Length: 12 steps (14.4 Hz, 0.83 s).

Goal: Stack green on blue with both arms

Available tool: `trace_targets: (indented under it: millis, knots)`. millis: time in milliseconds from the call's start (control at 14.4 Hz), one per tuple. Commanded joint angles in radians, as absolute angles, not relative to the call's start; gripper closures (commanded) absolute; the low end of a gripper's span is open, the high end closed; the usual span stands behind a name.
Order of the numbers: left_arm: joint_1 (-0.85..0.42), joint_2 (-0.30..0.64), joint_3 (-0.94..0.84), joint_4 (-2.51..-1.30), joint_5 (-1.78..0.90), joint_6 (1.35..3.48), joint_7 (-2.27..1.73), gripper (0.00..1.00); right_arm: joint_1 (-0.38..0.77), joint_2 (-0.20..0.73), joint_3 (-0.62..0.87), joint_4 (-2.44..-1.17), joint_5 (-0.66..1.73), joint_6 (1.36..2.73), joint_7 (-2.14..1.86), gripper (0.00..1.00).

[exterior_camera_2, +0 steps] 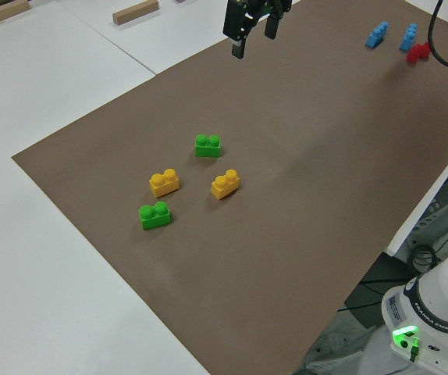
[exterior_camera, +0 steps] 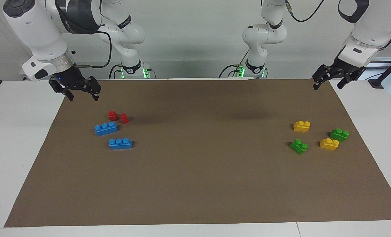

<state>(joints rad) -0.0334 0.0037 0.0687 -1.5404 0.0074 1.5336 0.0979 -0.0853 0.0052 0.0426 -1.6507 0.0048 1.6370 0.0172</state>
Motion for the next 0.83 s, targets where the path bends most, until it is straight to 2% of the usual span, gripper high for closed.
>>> trace_targets:
  millis: [0,765]
  knots:
    - [-0.031,-0.025,0.066,-1.568,0.021,1.525,0.107,0.00,-0.097,-0.006,0.048,-1.664,-0.021,1.629,-0.002,0.00]
    - [-0.025,-0.041,0.067,-1.569,0.021,1.502,0.109,0.00,-0.094,-0.006,0.040,-1.667,0.003,1.652,-0.028,0.00]
